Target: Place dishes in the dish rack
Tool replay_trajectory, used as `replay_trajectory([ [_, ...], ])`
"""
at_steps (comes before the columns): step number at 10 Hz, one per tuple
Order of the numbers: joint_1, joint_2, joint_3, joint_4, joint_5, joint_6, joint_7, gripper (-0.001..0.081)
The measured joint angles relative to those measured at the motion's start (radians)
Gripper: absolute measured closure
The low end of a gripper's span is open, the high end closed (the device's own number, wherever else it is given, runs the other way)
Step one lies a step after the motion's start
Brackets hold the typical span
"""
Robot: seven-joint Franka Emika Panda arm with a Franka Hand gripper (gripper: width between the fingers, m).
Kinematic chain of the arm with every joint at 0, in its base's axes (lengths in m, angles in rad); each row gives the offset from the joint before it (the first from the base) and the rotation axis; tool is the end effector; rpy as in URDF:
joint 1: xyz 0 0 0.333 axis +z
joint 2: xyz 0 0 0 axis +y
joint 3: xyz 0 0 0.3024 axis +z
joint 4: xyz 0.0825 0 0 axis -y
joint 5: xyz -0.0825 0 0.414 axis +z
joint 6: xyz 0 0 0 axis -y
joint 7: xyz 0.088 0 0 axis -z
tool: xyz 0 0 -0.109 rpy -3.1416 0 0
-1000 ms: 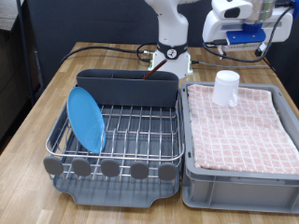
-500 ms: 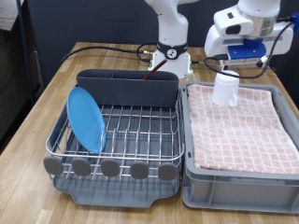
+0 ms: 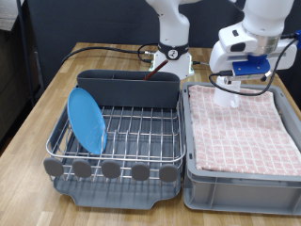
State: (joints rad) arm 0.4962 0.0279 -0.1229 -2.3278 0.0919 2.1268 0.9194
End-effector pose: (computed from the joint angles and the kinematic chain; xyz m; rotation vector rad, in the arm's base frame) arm 0.4671 0.1873 0.2729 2.9024 -0.9041 -0.3417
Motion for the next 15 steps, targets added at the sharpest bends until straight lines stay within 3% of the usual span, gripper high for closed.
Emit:
replay_trajectory([
  [5,0.000,0.048,0.004,-0.007,0.006,0.016,-0.004,0.0004],
  [15,-0.002,0.076,0.004,-0.080,0.031,0.124,-0.039,0.0004],
])
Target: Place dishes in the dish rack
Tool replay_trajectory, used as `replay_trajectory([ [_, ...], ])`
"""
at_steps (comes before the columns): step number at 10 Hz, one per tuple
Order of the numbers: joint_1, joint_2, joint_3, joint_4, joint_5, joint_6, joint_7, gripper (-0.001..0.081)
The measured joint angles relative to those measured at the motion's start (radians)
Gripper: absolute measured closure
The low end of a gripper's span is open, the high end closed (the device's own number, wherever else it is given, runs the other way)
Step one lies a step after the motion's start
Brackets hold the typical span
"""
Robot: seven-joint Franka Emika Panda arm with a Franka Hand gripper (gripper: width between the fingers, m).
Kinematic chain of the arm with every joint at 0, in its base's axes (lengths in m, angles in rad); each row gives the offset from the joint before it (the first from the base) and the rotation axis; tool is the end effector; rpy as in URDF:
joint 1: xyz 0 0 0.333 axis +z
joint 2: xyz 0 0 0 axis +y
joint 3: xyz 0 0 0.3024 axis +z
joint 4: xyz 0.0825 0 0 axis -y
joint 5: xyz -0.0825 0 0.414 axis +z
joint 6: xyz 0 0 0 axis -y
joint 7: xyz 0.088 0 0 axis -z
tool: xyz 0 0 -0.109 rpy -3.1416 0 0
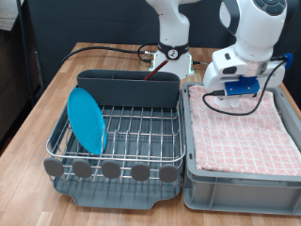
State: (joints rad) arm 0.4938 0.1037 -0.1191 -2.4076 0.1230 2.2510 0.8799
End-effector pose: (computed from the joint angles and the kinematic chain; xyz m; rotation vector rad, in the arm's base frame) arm 0.4470 0.1784 0.2119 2.8914 -0.8881 -0.3835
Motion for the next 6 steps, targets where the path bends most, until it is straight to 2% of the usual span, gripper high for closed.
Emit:
replay_trajectory([
  [2,0.000,0.001,0.000,-0.009,0.009,0.005,0.000,0.0004],
  [3,0.000,0.001,0.000,-0.012,0.013,0.006,0.000,0.0079],
  [4,0.000,0.001,0.000,-0.015,0.015,0.008,0.000,0.0263],
  [5,0.000,0.001,0.000,-0.019,0.017,0.010,0.000,0.0263],
  [6,0.000,0.001,0.000,-0.023,0.018,0.015,0.000,0.0470],
])
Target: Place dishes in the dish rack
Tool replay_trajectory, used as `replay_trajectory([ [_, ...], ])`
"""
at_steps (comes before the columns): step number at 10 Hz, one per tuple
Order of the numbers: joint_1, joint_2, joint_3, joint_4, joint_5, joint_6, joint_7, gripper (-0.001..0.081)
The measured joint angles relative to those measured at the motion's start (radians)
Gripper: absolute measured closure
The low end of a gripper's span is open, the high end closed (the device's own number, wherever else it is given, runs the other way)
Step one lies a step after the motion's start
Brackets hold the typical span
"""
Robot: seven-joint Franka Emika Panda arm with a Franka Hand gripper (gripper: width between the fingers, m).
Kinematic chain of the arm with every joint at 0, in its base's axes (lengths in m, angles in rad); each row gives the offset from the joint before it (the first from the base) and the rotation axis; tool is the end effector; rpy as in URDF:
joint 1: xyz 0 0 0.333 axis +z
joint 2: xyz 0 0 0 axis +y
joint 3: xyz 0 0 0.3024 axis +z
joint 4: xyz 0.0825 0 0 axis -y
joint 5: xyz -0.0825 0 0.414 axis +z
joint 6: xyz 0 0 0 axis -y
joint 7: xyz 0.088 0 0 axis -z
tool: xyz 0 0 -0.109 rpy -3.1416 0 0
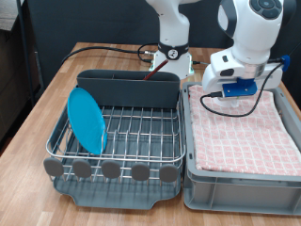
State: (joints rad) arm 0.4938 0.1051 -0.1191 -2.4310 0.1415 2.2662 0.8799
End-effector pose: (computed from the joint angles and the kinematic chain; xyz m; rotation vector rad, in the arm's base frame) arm 0.4395 0.1756 0.2036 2.8847 -0.9108 -0.4047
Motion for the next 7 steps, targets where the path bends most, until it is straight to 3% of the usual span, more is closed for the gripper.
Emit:
replay_trajectory([
  [1,0.000,0.000,0.000,-0.004,0.001,0.008,0.000,0.0470],
  [2,0.000,0.000,0.000,-0.008,0.001,0.014,0.000,0.0618],
  [3,0.000,0.000,0.000,-0.009,0.001,0.016,0.000,0.0618],
  [4,0.000,-0.001,-0.001,-0.009,0.000,0.016,0.000,0.0735],
  [7,-0.002,-0.034,-0.014,0.002,-0.019,-0.028,0.024,0.0735],
])
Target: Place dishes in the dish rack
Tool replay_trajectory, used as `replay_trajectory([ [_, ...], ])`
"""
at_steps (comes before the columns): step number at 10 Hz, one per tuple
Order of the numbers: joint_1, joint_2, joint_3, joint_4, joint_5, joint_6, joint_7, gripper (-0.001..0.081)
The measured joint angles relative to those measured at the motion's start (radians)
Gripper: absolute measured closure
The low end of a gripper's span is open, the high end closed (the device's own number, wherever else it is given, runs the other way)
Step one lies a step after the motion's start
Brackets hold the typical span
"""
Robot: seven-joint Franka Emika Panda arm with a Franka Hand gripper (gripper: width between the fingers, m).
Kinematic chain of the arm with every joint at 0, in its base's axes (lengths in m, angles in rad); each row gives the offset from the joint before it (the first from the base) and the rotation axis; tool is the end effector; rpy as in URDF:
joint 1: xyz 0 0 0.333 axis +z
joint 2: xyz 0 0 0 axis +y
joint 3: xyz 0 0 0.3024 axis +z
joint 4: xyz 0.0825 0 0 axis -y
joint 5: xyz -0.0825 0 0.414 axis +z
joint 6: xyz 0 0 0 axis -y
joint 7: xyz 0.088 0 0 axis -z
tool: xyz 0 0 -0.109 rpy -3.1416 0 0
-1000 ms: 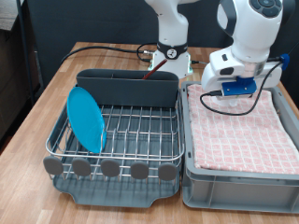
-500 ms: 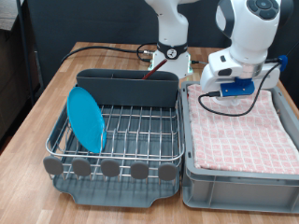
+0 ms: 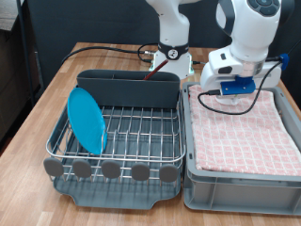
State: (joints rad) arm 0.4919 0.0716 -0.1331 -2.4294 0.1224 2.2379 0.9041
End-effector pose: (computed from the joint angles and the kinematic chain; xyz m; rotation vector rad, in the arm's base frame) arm 0.4432 0.1693 0.2184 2.8729 -0.9436 -0.3897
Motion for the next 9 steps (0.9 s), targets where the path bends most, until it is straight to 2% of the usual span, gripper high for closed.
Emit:
replay_trajectory([
  [2,-0.005,-0.045,-0.014,0.021,-0.032,-0.062,0.023,0.0735],
  [3,-0.008,-0.072,-0.022,0.028,-0.044,-0.067,0.026,0.0735],
  [6,-0.018,-0.145,-0.044,0.044,-0.115,-0.051,0.060,0.0735],
  [9,-0.032,-0.190,-0.058,0.054,-0.168,-0.037,0.107,0.0735],
])
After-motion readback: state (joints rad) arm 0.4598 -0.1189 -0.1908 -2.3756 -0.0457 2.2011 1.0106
